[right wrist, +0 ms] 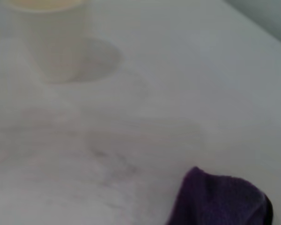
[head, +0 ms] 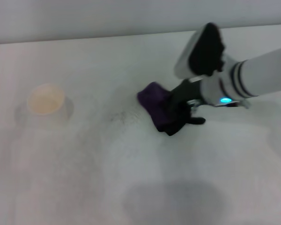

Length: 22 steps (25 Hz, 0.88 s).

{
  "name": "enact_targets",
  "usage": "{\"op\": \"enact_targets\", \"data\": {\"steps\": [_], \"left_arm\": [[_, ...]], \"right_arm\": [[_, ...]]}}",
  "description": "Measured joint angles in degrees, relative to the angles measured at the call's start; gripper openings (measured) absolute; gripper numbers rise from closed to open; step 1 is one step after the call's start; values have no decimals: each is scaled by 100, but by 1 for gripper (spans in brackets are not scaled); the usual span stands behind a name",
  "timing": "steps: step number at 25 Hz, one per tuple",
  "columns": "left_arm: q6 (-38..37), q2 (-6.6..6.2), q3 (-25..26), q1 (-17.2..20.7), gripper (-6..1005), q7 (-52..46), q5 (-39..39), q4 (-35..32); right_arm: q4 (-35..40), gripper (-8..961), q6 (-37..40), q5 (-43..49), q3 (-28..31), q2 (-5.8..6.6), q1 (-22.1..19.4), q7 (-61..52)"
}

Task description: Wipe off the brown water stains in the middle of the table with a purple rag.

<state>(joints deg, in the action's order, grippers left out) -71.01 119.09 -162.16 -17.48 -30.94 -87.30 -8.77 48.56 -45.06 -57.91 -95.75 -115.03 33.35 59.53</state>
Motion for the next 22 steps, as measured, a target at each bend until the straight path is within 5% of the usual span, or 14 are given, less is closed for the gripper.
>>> {"op": "enact_targets", "data": {"steps": [6,14,22], "left_arm": [[-2,0,0,-6,890,0,-58,7],[-2,0,0,-48,889,0,-77,7],[-8,0,0,-53,889,-55,-78,-18]], "right_arm": [[519,116,-823,321,996,-13,-516,283],[940,196,-882,-94,1255,-49,-970,901],[460,353,-1066,-3448,2285,-40,-1284,2973]]}}
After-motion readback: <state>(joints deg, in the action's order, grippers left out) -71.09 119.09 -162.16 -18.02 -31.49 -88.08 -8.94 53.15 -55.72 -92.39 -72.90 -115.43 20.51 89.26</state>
